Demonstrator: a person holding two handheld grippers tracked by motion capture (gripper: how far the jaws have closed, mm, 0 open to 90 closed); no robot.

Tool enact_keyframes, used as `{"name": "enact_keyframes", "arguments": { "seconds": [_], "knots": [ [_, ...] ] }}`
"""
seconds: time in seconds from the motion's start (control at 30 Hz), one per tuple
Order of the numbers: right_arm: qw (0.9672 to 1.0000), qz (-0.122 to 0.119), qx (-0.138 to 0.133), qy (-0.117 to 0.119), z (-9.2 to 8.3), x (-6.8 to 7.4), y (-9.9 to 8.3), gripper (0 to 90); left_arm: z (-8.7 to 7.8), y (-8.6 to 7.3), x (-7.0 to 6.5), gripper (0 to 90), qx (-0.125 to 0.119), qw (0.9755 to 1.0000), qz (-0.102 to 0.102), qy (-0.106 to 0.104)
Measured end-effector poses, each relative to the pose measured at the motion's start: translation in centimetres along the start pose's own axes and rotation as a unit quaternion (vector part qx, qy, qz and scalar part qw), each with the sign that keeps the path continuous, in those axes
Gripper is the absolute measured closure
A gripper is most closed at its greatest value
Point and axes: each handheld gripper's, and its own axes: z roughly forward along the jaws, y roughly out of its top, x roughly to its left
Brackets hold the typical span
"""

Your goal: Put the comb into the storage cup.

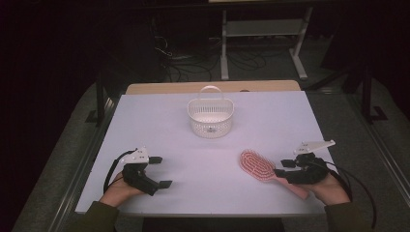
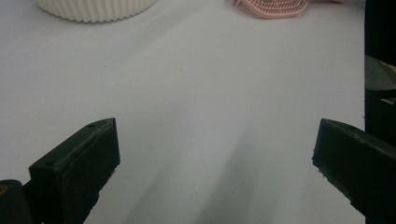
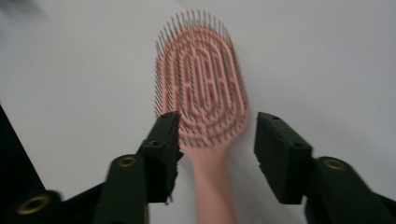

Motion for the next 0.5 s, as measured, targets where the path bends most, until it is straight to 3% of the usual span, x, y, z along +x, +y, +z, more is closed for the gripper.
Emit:
{"name": "enact_keyframes", "arguments": {
  "seconds": [0.07,0.2,0.4,0.5],
  "knots": [
    [0.9998,-0.009,-0.02,-0.002,0.4,0.8,0.6,35.4,0.0,0.0,0.0,0.4,0.0,1.0,0.0,0.0],
    [0.9989,-0.008,-0.045,0.008,1.0,1.4,1.1,24.0,0.0,0.0,0.0,0.4,0.0,1.0,0.001,0.0],
    [0.9978,-0.01,-0.066,0.003,1.8,2.0,1.4,13.2,0.0,0.0,0.0,0.4,0.0,1.0,0.001,-0.001],
    [0.9975,-0.011,-0.069,0.007,2.6,2.3,1.6,0.0,0.0,0.0,0.0,0.4,-0.001,1.0,0.002,-0.001]
  ]
}}
